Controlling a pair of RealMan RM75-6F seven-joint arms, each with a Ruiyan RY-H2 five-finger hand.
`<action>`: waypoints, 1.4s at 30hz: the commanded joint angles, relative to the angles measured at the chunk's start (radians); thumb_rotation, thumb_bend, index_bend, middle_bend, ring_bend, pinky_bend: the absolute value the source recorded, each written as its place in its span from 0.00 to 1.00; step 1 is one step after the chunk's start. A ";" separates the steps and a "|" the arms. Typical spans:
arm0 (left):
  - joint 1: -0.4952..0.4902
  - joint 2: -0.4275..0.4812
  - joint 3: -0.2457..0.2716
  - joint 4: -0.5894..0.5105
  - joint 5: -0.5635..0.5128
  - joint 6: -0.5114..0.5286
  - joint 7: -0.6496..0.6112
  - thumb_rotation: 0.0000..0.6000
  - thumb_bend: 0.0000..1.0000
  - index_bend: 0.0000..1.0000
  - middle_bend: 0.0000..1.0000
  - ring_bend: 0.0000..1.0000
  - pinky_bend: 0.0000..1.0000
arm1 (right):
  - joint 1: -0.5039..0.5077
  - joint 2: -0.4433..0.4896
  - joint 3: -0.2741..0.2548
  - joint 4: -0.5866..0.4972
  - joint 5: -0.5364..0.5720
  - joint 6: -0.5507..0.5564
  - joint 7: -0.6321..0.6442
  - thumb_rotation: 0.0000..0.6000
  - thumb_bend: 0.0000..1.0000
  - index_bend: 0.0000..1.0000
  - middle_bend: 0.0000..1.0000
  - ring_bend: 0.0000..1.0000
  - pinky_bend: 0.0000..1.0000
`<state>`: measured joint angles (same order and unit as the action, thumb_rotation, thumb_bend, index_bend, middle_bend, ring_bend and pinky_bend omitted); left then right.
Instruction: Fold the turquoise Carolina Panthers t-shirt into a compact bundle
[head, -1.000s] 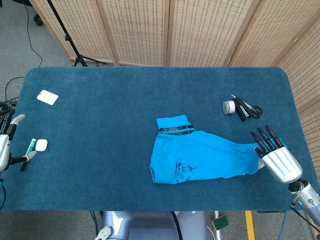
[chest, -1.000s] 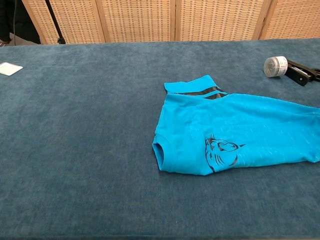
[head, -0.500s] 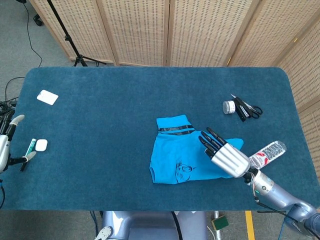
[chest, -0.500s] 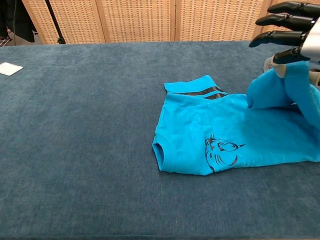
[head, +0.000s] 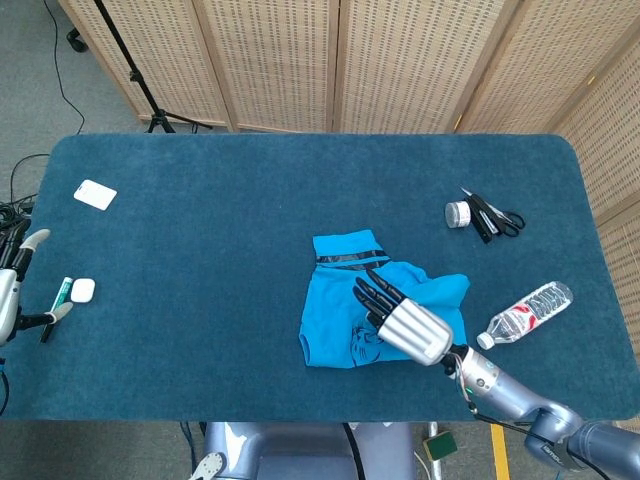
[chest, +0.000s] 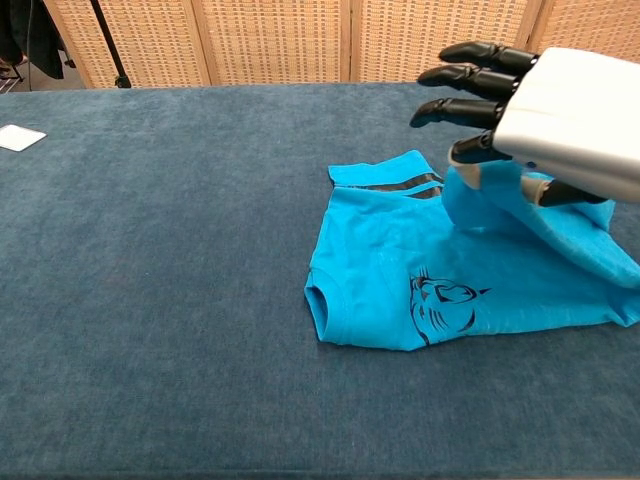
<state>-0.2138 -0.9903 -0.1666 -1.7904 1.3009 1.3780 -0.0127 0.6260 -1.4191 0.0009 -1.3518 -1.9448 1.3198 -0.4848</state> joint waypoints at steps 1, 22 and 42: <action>0.000 0.000 0.000 0.000 -0.001 -0.001 0.000 1.00 0.05 0.00 0.00 0.00 0.00 | 0.016 -0.054 0.023 -0.014 0.025 -0.043 -0.046 1.00 0.57 0.67 0.18 0.01 0.00; -0.005 -0.001 0.001 0.003 -0.006 -0.009 0.003 1.00 0.04 0.00 0.00 0.00 0.00 | 0.042 -0.222 0.039 0.007 0.053 -0.106 -0.152 1.00 0.54 0.68 0.19 0.01 0.00; -0.011 -0.002 0.004 0.009 -0.003 -0.023 0.000 1.00 0.05 0.00 0.00 0.00 0.00 | 0.033 -0.333 0.070 0.004 0.178 -0.190 -0.196 1.00 0.00 0.00 0.00 0.00 0.00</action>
<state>-0.2237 -0.9910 -0.1626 -1.7827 1.2983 1.3566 -0.0144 0.6607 -1.7902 0.0549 -1.2846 -1.7774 1.1310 -0.6981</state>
